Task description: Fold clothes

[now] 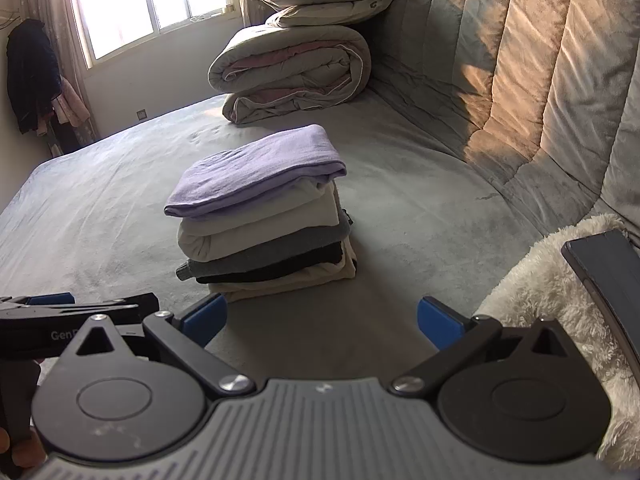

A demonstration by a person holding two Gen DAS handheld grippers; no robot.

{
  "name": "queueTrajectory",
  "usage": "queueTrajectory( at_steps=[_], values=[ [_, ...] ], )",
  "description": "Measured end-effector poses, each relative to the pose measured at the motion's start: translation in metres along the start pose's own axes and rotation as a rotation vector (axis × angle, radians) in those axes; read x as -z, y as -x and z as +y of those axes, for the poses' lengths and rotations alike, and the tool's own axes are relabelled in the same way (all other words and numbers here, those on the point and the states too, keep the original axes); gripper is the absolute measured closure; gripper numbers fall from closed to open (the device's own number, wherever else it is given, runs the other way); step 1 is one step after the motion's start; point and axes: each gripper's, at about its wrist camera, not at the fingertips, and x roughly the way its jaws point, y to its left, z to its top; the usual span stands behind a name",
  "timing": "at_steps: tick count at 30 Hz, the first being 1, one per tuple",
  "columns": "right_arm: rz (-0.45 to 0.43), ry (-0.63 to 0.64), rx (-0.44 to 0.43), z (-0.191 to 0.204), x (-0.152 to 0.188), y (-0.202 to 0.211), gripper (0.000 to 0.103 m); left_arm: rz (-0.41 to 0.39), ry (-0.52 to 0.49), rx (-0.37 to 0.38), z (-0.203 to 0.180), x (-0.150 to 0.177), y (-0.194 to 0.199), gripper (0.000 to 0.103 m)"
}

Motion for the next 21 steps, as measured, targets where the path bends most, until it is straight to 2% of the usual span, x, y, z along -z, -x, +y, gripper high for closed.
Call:
queueTrajectory(
  at_steps=[21],
  values=[
    [0.008, 0.007, 0.006, -0.0001, 0.0016, 0.0005, 0.0, 0.012, 0.001, 0.007, -0.0038, 0.0007, 0.0011, 0.001]
  ],
)
